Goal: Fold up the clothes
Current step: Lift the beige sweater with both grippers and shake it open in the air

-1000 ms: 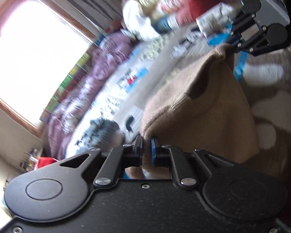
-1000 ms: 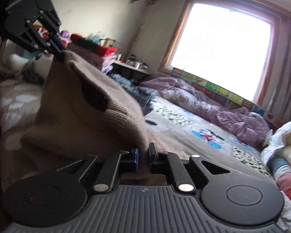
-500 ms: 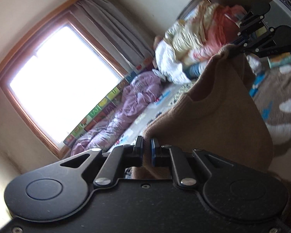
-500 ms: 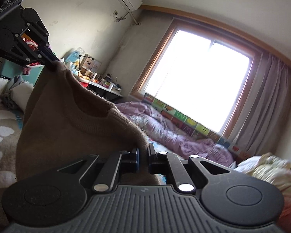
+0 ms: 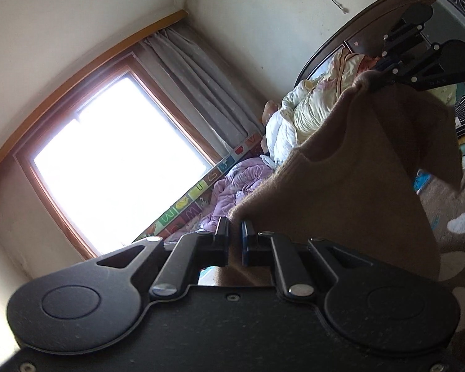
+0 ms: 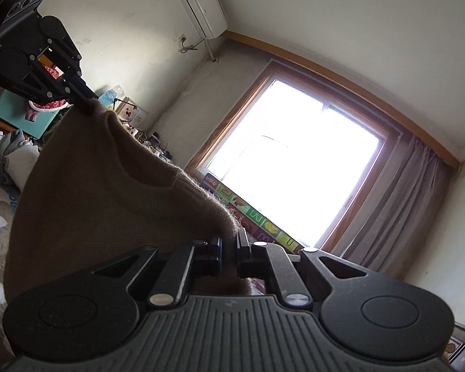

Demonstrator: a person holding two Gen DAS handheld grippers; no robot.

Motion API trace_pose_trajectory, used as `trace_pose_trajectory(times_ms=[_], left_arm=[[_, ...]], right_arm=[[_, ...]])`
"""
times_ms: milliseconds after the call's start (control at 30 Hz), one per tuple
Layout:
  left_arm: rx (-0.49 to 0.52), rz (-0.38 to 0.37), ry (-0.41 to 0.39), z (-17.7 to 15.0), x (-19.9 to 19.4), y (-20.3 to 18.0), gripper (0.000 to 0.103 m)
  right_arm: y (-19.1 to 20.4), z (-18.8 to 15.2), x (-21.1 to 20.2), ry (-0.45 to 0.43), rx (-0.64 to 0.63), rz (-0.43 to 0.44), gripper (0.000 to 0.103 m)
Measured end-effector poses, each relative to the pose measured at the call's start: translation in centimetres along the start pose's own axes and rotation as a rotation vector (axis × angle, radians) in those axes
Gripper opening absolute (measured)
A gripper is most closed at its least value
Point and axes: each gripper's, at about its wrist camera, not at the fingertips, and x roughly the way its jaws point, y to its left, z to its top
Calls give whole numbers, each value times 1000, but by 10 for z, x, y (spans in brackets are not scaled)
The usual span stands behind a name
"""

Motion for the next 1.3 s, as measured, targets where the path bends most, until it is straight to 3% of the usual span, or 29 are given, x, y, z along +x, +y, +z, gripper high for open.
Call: trace_pose_trajectory(times_ms=[333, 700, 933, 1300], left_arm=[[46, 17, -22, 22, 11, 19, 7], [63, 19, 11, 28, 83, 57, 7], [52, 18, 49, 33, 158, 76, 7], [-25, 49, 136, 32, 291, 97, 7]], right_arm=[[-12, 24, 3, 26, -118, 29, 8], [-41, 27, 75, 72, -133, 38, 8], [-66, 11, 137, 116, -111, 23, 8], [-96, -34, 252, 196, -36, -77, 8]])
